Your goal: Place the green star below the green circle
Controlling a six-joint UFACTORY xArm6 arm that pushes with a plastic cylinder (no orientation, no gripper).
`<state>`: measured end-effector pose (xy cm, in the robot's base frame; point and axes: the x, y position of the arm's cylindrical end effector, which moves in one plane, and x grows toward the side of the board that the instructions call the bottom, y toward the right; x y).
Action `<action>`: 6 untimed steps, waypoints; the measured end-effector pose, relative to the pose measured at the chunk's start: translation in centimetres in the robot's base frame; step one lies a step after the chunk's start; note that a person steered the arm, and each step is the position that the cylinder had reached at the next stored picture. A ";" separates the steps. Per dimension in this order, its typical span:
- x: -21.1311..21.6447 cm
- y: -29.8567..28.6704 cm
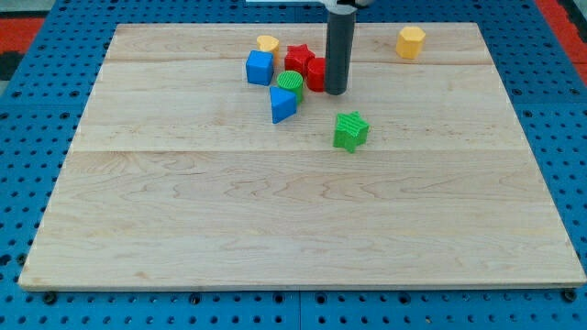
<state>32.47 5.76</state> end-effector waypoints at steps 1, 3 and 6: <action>-1.1 0.4; -2.6 -1.4; 8.7 10.0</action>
